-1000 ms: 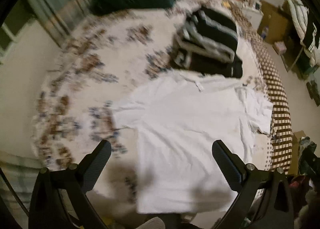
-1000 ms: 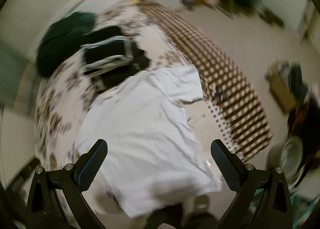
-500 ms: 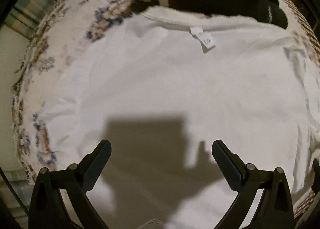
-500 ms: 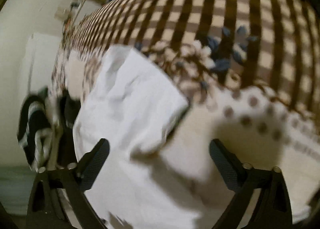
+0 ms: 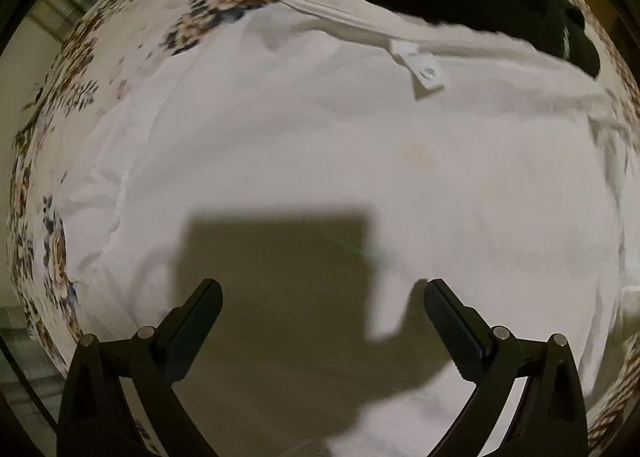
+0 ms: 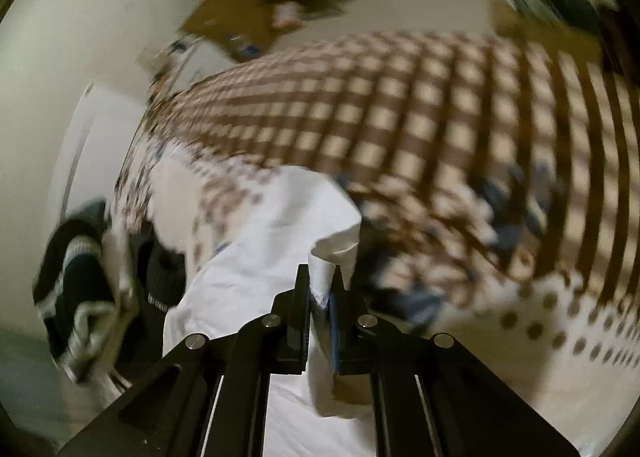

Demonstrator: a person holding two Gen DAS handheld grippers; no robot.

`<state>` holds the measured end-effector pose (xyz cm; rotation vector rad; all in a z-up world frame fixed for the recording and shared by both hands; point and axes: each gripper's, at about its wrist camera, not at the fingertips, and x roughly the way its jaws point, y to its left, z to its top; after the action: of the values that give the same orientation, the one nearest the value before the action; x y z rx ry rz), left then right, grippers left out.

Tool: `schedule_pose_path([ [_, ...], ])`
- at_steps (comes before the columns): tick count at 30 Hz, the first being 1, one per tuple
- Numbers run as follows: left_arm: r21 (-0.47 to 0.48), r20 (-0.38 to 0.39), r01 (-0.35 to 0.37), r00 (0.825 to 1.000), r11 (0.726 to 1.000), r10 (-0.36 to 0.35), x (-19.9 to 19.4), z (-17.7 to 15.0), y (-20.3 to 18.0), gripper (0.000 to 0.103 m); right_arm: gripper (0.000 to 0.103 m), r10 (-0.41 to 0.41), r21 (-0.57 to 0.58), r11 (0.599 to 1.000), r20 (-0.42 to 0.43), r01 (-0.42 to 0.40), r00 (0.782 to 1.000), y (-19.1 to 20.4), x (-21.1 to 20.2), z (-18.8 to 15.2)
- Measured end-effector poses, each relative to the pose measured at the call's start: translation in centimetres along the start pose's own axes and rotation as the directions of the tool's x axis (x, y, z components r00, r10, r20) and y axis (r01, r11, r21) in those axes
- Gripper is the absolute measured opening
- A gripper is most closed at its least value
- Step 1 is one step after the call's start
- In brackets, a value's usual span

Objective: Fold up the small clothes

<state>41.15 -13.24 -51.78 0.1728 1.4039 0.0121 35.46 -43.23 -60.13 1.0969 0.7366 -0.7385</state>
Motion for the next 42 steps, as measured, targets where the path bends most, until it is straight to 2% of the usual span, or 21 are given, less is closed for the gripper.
schedule_pose_path([
  [2,-0.029,0.013,-0.001,1.0,1.0,0.001,-0.5,0.1,1.1,0.103,0.008,-0.011,-0.137,0.99,0.015,0.013,1.0,3.7,-0.1,0.0],
  [3,-0.046,0.017,0.001,1.0,0.999,-0.001,-0.7,0.2,2.2,0.103,0.008,-0.01,-0.244,0.97,0.02,0.015,1.0,6.5,0.2,-0.6],
  [4,-0.061,0.018,0.001,1.0,0.998,0.0,-0.8,0.3,2.9,0.103,0.008,-0.006,-0.315,0.949,0.023,0.013,1.0,7.6,-0.2,-1.7],
  [5,-0.078,0.019,-0.001,1.0,0.997,0.002,-0.9,0.2,3.7,0.103,0.008,-0.002,-0.416,0.909,0.022,0.011,1.0,10.1,0.2,-2.9],
  [7,-0.109,0.02,-0.006,1.0,0.994,0.009,-0.4,0.4,5.2,0.103,0.008,0.007,-0.591,0.807,0.016,0.004,1.0,13.2,0.4,-6.3],
  [9,-0.134,0.009,-0.018,1.0,0.991,0.02,0.0,0.4,6.8,0.103,0.008,0.006,-0.743,0.669,-0.012,-0.013,1.0,15.3,1.0,-10.8],
  [11,-0.151,0.0,-0.032,0.999,0.988,0.032,0.8,0.4,8.3,0.103,0.008,0.003,-0.835,0.548,-0.048,-0.042,0.999,16.5,1.9,-14.7],
  [13,-0.167,-0.009,-0.047,0.999,0.985,0.046,1.4,0.2,9.9,0.103,0.008,-0.011,-0.881,0.47,-0.071,-0.057,0.997,16.6,2.4,-17.5],
  [15,-0.186,-0.013,-0.056,0.998,0.981,0.055,1.6,-0.7,10.9,0.103,0.008,-0.031,-0.908,0.412,-0.089,-0.069,0.996,16.6,3.0,-19.5],
  [18,-0.21,-0.024,-0.06,0.998,0.976,0.056,1.8,-1.3,11.5,0.103,0.008,-0.059,-0.929,0.359,-0.112,-0.083,0.992,16.0,3.4,-21.5],
  [23,-0.234,-0.015,-0.042,0.999,0.971,0.04,1.3,-1.3,12.2,0.103,0.008,-0.053,-0.953,0.268,-0.158,-0.139,0.986,15.7,1.6,-24.0],
  [27,-0.24,0.018,-0.025,0.999,0.97,0.03,0.2,-0.5,12.9,0.103,0.008,-0.046,-0.964,0.139,-0.235,-0.227,0.971,14.6,-0.5,-26.4],
  [29,-0.237,0.032,-0.018,0.999,0.971,0.026,-0.1,0.0,13.4,0.103,0.008,-0.067,-0.961,0.104,-0.263,-0.255,0.963,14.2,-1.0,-27.5],
  [31,-0.226,0.04,0.008,0.999,0.974,0.001,-0.3,0.7,13.5,0.103,0.013,-0.102,-0.95,0.102,-0.305,-0.295,0.947,13.9,-1.1,-27.9],
  [32,-0.218,0.047,0.028,0.999,0.976,-0.018,-0.4,1.2,13.5,0.103,0.018,-0.119,-0.942,0.118,-0.328,-0.315,0.937,13.6,-1.3,-27.7],
  [33,-0.209,0.056,0.056,0.997,0.976,-0.045,-0.8,1.5,12.8,0.103,0.036,-0.126,-0.925,0.155,-0.366,-0.346,0.922,13.2,-1.5,-27.2],
  [34,-0.2,0.068,0.092,0.995,0.975,-0.079,-1.1,1.9,12.3,0.103,0.057,-0.125,-0.909,0.197,-0.395,-0.368,0.91,12.9,-2.0,-26.5],
  [35,-0.189,0.079,0.136,0.989,0.972,-0.123,-1.4,2.4,11.7,0.103,0.063,-0.115,-0.893,0.238,-0.417,-0.382,0.902,12.6,-2.3,-25.8],
  [38,-0.158,0.112,0.252,0.965,0.955,-0.237,-2.2,4.0,9.7,0.103,0.067,-0.044,-0.812,0.407,-0.474,-0.418,0.879,11.1,-4.3,-22.3],
  [40,-0.126,0.121,0.289,0.954,0.949,-0.275,-2.0,5.2,7.6,0.103,0.073,0.004,-0.757,0.517,-0.464,-0.399,0.886,9.9,-5.2,-19.8],
  [42,-0.096,0.102,0.301,0.951,0.949,-0.292,-1.4,6.1,4.9,0.103,0.073,-0.004,-0.717,0.608,-0.432,-0.34,0.902,8.7,-5.1,-17.5],
])
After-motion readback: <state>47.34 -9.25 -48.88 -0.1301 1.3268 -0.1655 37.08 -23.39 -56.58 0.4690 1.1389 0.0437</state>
